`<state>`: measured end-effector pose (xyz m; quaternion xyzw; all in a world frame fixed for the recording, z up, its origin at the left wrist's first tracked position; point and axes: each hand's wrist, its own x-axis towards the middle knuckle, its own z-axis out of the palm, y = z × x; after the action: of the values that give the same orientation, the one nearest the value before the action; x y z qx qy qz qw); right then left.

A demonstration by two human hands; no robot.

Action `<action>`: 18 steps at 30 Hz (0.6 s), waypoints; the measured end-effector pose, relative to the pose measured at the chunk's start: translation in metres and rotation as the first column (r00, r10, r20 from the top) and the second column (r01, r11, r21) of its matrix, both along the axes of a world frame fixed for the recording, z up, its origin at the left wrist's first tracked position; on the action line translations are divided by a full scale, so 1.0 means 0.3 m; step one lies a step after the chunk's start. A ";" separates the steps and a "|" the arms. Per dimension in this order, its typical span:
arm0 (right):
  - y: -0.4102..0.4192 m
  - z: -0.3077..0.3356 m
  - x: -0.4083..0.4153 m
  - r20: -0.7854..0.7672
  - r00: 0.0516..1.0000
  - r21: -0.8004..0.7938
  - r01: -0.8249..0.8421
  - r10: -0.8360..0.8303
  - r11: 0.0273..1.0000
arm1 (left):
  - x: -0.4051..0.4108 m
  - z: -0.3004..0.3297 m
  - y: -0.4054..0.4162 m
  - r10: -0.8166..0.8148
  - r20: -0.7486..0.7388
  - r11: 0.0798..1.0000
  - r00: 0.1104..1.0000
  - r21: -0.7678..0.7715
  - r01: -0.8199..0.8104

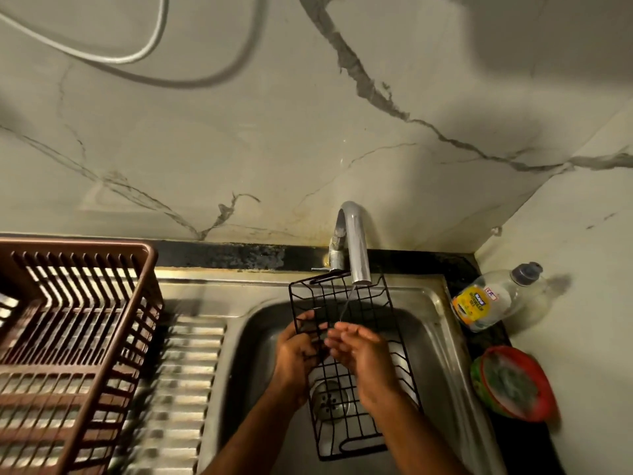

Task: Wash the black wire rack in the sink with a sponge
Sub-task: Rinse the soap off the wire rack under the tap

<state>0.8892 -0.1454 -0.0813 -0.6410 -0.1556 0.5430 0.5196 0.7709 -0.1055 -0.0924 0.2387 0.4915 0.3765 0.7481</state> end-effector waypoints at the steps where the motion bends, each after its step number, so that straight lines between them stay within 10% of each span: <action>1: 0.030 -0.014 0.006 -0.228 0.966 -0.013 0.121 -0.121 0.993 | 0.004 0.002 -0.004 0.003 0.009 1.000 1.000 0.007 -0.004; 7: 0.144 -0.016 -0.016 -0.616 0.692 0.039 0.506 -0.378 0.862 | 0.050 0.004 -0.040 -0.017 -0.046 0.996 0.999 0.086 0.021; 13: 0.131 -0.044 -0.019 -0.480 0.857 -0.081 0.170 -0.188 0.982 | 0.036 -0.012 -0.018 0.000 -0.049 0.997 0.999 0.078 0.004; 18: 0.193 -0.006 0.071 -0.455 0.780 -0.042 0.462 -0.429 0.886 | 0.068 0.013 -0.018 -0.013 -0.047 0.997 0.999 0.075 0.016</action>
<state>0.9104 -0.0876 -0.0832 -0.4963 0.1060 0.5326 0.6773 0.7914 -0.1110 -0.0884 0.2789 0.4924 0.3837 0.7298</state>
